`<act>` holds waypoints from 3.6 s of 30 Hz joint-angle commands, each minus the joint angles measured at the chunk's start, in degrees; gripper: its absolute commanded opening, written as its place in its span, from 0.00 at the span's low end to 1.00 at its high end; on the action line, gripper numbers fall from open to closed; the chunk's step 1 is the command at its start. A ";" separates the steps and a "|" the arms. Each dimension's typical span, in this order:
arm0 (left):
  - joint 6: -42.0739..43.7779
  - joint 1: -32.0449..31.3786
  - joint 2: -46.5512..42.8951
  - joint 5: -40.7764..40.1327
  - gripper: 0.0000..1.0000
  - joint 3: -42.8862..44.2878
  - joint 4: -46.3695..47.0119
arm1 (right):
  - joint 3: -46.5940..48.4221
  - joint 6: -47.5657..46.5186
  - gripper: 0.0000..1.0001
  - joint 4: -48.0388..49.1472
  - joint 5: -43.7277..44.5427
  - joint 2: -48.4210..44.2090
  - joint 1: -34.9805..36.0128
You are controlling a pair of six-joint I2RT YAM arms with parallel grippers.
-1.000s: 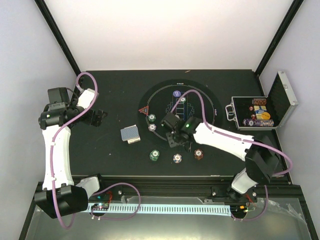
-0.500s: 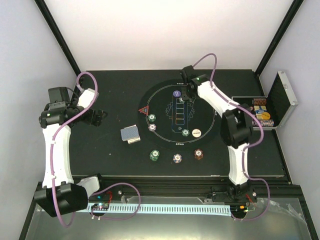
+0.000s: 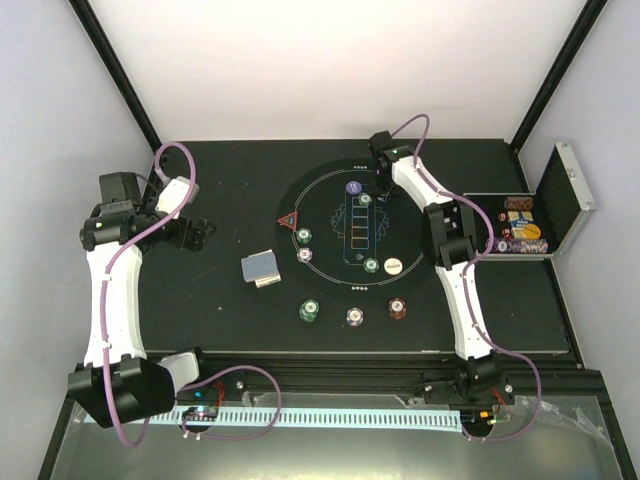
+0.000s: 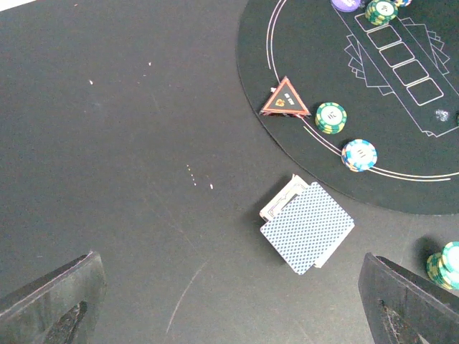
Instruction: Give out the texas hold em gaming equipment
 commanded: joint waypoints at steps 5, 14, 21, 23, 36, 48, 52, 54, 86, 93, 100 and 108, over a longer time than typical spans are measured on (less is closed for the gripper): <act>0.70 0.38 1.24 1.56 0.99 1.68 0.20 | 6.60 -0.23 0.55 -2.26 -2.28 2.73 -0.62; 0.65 0.38 0.60 2.22 0.99 1.85 -0.45 | 5.86 -0.60 0.67 -5.11 -1.88 -6.95 -0.59; -0.03 0.38 -0.57 1.95 0.99 2.30 -0.73 | -19.02 0.20 0.69 1.70 0.12 -29.09 5.74; 0.06 0.39 -0.75 1.82 0.99 2.23 -0.91 | -29.60 1.24 0.72 4.81 1.24 -36.26 9.59; 0.28 0.67 -2.13 2.60 0.99 0.85 -1.31 | -69.43 18.33 0.87 14.05 1.16 -56.17 37.45; -0.05 0.65 -2.43 2.89 0.99 1.42 -1.24 | -76.71 22.60 0.79 18.49 -1.51 -52.20 42.75; 0.01 0.65 -2.40 2.88 0.99 1.33 -1.24 | -77.02 22.73 0.72 19.22 -1.67 -50.98 42.84; 0.12 0.64 -2.34 2.72 0.99 1.31 -1.15 | -77.06 22.70 0.70 19.46 -1.60 -50.75 42.85; 0.02 0.68 -2.05 2.45 0.99 1.24 -0.80 | -76.15 21.65 0.42 16.08 2.05 -51.46 42.81; -0.21 0.64 -1.97 2.78 0.99 1.24 -0.89 | -74.56 21.30 0.40 14.16 2.72 -53.15 42.73; -0.20 0.69 -1.91 2.79 0.99 1.24 -0.91 | -72.65 20.72 0.38 12.05 3.93 -54.54 42.80; -0.31 0.70 -2.03 3.11 0.99 1.59 -0.93 | -68.97 17.71 0.38 8.83 6.37 -56.01 37.99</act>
